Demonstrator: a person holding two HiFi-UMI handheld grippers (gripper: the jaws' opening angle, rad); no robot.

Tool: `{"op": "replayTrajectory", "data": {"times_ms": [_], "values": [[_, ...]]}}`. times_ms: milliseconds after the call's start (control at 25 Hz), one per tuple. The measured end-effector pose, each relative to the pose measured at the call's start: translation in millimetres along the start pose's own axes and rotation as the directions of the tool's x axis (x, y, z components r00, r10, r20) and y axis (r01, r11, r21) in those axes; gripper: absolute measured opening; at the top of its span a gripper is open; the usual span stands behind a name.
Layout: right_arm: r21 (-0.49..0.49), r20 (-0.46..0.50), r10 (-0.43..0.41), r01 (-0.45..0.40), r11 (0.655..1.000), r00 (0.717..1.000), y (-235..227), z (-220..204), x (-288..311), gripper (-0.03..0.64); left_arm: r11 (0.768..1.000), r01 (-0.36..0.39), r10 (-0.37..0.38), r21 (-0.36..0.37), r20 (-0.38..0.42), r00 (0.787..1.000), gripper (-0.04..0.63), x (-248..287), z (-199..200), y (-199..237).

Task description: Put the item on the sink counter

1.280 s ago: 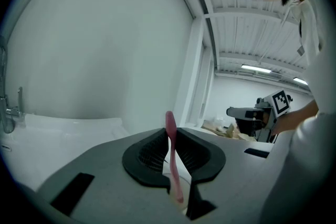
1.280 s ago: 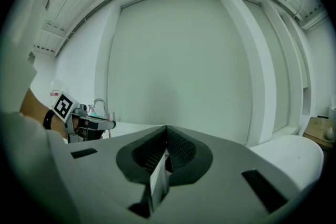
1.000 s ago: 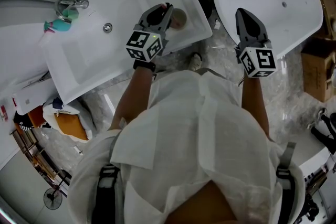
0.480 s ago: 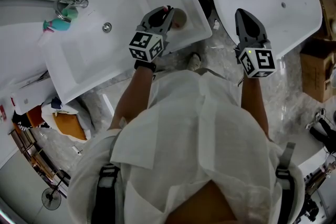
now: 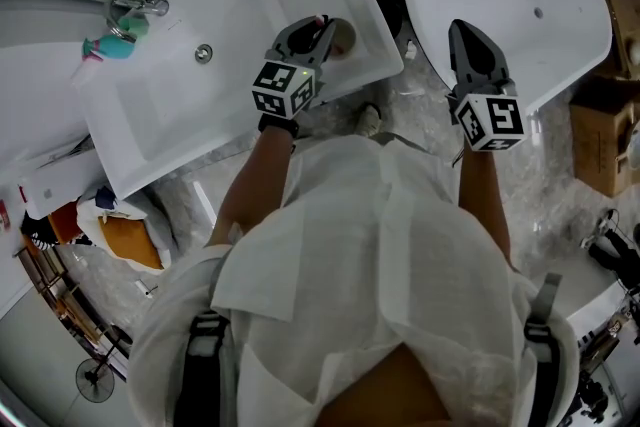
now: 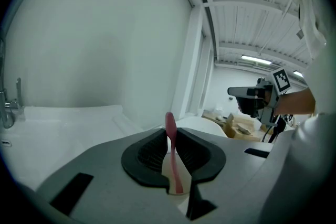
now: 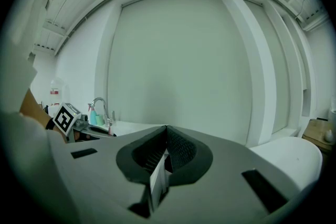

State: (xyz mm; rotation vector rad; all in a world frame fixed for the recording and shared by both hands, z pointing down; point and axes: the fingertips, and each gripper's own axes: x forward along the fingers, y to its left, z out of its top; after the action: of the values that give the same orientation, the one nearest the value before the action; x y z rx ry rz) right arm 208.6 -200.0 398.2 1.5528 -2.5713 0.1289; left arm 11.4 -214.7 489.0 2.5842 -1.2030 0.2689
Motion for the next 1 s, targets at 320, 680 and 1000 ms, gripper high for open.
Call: {"op": "replayTrajectory", "data": {"times_ms": [320,680,1000], "values": [[-0.002,0.000,-0.004,0.004,1.000,1.000,-1.5,1.4,0.7,0.009,1.000,-0.009,0.009,0.011,-0.034,0.999,0.054,5.6,-8.8,3.8],[-0.004,-0.003,-0.003,0.003,1.000,1.000,-1.3,0.8,0.9,0.009,1.000,-0.015,0.016,0.014,-0.043,0.999,0.054,8.5,-13.3,5.6],[-0.007,0.000,-0.003,0.003,1.000,1.000,-1.5,2.5,1.7,0.009,1.000,-0.011,0.011,0.017,-0.045,0.999,0.054,11.2,-13.2,6.0]]}}
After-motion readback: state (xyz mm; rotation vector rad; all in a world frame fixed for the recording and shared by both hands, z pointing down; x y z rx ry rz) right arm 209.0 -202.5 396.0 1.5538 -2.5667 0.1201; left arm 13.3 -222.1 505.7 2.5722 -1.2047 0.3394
